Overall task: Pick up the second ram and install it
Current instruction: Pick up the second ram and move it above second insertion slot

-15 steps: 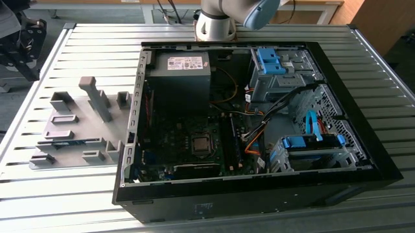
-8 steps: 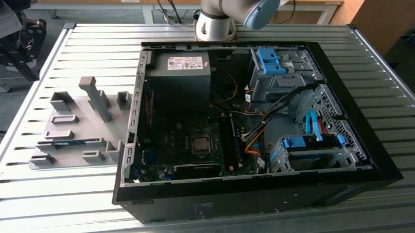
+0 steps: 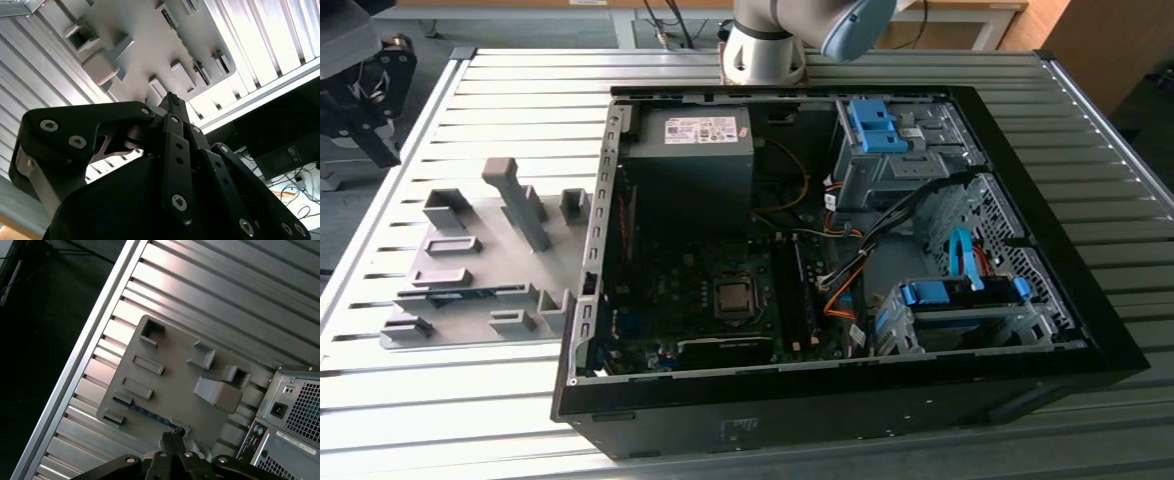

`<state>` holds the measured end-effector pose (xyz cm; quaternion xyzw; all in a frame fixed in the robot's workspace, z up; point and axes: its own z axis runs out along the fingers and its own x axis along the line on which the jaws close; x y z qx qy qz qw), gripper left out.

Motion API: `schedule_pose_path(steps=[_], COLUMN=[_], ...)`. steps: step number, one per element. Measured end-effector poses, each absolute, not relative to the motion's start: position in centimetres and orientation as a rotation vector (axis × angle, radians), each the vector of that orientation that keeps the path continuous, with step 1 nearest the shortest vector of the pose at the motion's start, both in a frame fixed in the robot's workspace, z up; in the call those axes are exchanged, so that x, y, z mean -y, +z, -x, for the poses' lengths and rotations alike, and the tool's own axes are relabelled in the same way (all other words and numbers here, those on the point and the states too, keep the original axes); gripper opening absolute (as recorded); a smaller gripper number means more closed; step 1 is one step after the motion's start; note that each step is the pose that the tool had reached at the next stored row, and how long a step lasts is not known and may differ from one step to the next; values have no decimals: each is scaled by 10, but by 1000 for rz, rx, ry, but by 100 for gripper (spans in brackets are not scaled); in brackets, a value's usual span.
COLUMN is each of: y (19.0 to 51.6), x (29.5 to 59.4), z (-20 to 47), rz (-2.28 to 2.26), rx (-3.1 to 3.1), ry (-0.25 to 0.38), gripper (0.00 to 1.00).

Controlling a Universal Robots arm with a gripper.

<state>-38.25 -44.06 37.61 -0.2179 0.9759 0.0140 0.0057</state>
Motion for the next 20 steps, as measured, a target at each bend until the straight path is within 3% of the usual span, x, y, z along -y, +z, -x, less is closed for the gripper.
schedule_pose_path(steps=[20], y=[375], x=[441], z=[384], rz=[1134], rx=[-2922], ry=[46], gripper=[10])
